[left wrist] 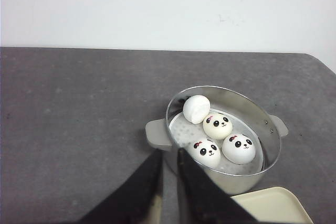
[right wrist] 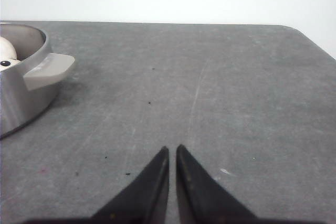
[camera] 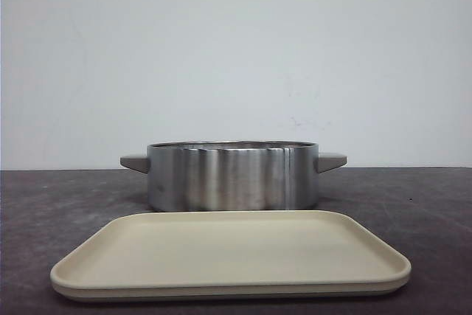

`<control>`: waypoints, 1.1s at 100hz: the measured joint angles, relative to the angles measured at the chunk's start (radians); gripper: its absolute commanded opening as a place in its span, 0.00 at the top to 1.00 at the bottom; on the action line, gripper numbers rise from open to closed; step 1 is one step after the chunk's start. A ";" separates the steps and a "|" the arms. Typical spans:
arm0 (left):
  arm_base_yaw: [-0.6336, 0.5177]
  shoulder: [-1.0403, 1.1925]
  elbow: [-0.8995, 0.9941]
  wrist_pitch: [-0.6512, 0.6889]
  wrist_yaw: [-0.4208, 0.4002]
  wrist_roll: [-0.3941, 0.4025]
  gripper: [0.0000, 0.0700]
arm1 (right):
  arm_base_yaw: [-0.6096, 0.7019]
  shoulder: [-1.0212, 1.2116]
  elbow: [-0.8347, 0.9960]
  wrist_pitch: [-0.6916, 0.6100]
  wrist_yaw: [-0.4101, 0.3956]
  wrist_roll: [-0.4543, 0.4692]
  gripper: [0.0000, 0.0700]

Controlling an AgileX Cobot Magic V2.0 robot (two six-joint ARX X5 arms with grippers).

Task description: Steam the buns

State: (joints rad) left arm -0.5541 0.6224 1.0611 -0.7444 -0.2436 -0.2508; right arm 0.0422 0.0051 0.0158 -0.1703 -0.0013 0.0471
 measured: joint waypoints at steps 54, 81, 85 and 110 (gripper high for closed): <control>0.000 0.000 0.000 0.000 0.000 0.000 1.00 | 0.000 0.000 0.000 0.000 0.000 0.000 0.98; 0.048 -0.028 -0.015 0.019 -0.020 0.025 1.00 | 0.000 0.000 0.000 0.000 0.000 0.000 0.98; 0.066 -0.051 -0.044 0.043 -0.020 0.042 1.00 | 0.000 0.000 0.000 0.000 0.000 0.000 0.98; 0.179 -0.293 -0.498 0.451 -0.005 0.084 1.00 | 0.000 0.000 0.000 0.001 0.000 0.000 0.98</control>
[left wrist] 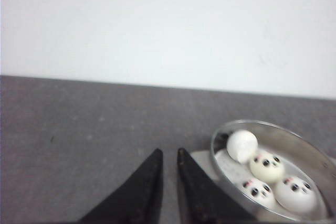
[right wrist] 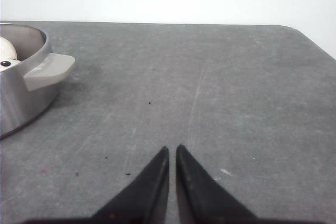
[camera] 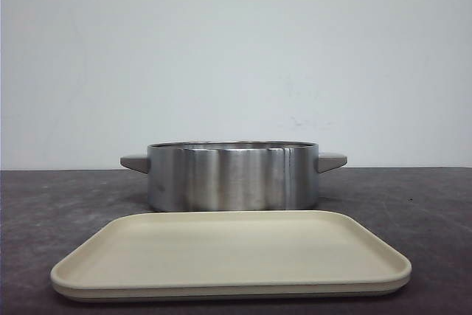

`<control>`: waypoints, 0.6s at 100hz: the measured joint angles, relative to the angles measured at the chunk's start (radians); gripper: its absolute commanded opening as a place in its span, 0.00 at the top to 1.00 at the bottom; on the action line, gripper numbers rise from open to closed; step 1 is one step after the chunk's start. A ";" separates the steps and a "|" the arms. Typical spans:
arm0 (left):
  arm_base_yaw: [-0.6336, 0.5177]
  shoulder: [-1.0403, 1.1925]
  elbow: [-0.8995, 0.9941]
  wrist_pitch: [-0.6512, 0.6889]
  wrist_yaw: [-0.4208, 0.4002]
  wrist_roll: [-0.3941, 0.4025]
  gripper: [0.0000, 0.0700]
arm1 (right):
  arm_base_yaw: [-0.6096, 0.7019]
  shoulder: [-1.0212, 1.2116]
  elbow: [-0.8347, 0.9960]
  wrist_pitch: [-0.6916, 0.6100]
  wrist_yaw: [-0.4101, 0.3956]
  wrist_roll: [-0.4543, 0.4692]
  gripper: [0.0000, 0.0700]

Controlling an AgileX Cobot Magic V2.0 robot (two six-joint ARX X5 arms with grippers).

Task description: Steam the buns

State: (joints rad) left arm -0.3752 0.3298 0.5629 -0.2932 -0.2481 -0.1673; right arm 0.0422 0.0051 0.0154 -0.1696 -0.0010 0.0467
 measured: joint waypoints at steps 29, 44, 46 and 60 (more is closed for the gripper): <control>0.153 -0.238 -0.437 0.242 0.011 -0.005 1.00 | 0.000 0.000 0.000 0.000 0.000 0.000 0.98; 0.211 -0.276 -0.515 0.273 0.011 -0.011 1.00 | 0.000 0.000 0.000 0.000 0.000 0.000 0.98; 0.217 -0.281 -0.521 0.278 0.011 -0.013 1.00 | 0.000 0.000 0.000 0.000 0.000 0.000 0.98; 0.256 -0.298 -0.531 0.280 0.012 -0.019 1.00 | 0.000 0.000 0.000 0.000 0.000 -0.001 0.98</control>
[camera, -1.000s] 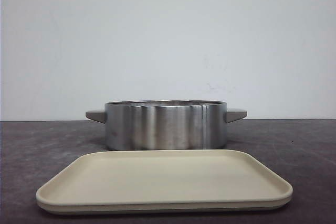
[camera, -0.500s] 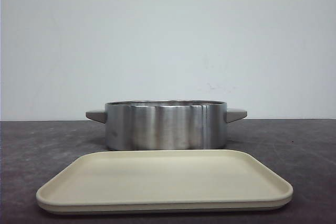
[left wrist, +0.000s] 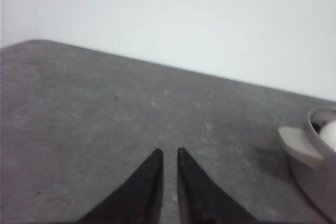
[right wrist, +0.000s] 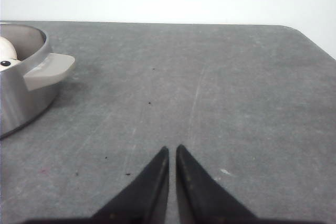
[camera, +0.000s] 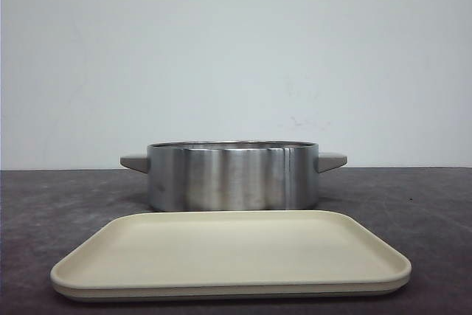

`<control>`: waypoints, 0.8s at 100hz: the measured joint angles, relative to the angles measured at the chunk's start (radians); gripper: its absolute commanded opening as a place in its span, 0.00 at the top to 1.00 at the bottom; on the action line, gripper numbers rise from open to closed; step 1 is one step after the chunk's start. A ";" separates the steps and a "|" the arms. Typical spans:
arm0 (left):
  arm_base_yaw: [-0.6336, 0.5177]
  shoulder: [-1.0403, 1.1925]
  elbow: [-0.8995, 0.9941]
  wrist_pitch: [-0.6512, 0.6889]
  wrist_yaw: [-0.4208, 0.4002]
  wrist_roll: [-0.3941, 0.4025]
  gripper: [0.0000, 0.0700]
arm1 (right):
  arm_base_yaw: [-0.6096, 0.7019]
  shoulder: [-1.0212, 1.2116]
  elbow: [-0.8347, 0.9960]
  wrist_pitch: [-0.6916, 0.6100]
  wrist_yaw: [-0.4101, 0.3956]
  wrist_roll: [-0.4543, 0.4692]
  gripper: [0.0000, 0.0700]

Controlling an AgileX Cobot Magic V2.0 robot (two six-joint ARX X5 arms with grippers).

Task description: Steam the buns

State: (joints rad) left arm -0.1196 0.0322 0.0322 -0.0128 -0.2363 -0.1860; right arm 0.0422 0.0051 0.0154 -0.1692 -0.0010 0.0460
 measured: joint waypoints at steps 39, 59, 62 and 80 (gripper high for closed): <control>0.077 -0.029 0.000 -0.149 0.198 0.066 1.00 | 0.000 0.000 0.000 0.000 0.000 -0.005 0.98; 0.096 -0.028 0.000 -0.170 0.260 0.094 1.00 | 0.000 0.000 0.000 0.000 0.000 -0.005 0.98; 0.098 -0.028 0.000 -0.170 0.260 0.093 1.00 | 0.000 0.000 0.000 0.000 0.000 -0.005 0.98; 0.099 -0.028 0.000 -0.170 0.260 0.093 1.00 | 0.000 0.000 0.000 0.000 0.000 -0.005 0.98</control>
